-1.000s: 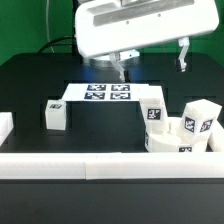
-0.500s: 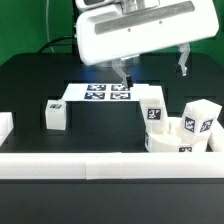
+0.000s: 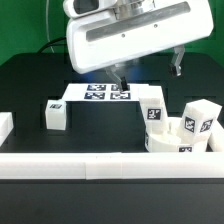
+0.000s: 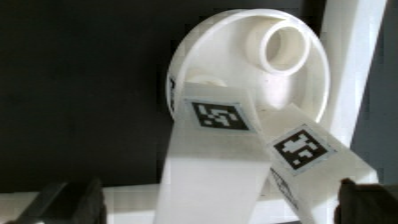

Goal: Assemble stool

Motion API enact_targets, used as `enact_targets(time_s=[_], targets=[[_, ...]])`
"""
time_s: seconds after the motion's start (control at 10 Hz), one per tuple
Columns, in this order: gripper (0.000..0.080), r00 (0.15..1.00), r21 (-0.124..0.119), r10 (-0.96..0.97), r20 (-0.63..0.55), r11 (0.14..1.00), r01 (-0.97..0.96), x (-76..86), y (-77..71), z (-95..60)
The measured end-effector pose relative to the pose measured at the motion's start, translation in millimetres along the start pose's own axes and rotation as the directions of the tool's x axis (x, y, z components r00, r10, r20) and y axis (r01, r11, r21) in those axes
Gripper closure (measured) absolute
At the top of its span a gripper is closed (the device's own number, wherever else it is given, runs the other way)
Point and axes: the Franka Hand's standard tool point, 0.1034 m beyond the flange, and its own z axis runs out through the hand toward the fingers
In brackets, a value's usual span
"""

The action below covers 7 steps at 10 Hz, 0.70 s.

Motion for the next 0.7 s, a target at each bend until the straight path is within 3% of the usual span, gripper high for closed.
enact_targets(time_s=[0.1, 0.2, 0.4, 0.7], targets=[[0.0151, 0.996, -0.01, -0.086, 0.003, 0.996, 0.086, 0.2, 1.0, 0.0], [0.0151, 0.961, -0.042, -0.275, 0.012, 0.96, 0.275, 3.1, 2.7, -0.3], [0.0151, 0.833, -0.066, -0.55, 0.054, 0.831, 0.552, 12.0, -1.0, 2.2], [0.0151, 0.716, -0.06, -0.694, 0.076, 0.713, 0.698, 12.0, 2.1, 3.6]])
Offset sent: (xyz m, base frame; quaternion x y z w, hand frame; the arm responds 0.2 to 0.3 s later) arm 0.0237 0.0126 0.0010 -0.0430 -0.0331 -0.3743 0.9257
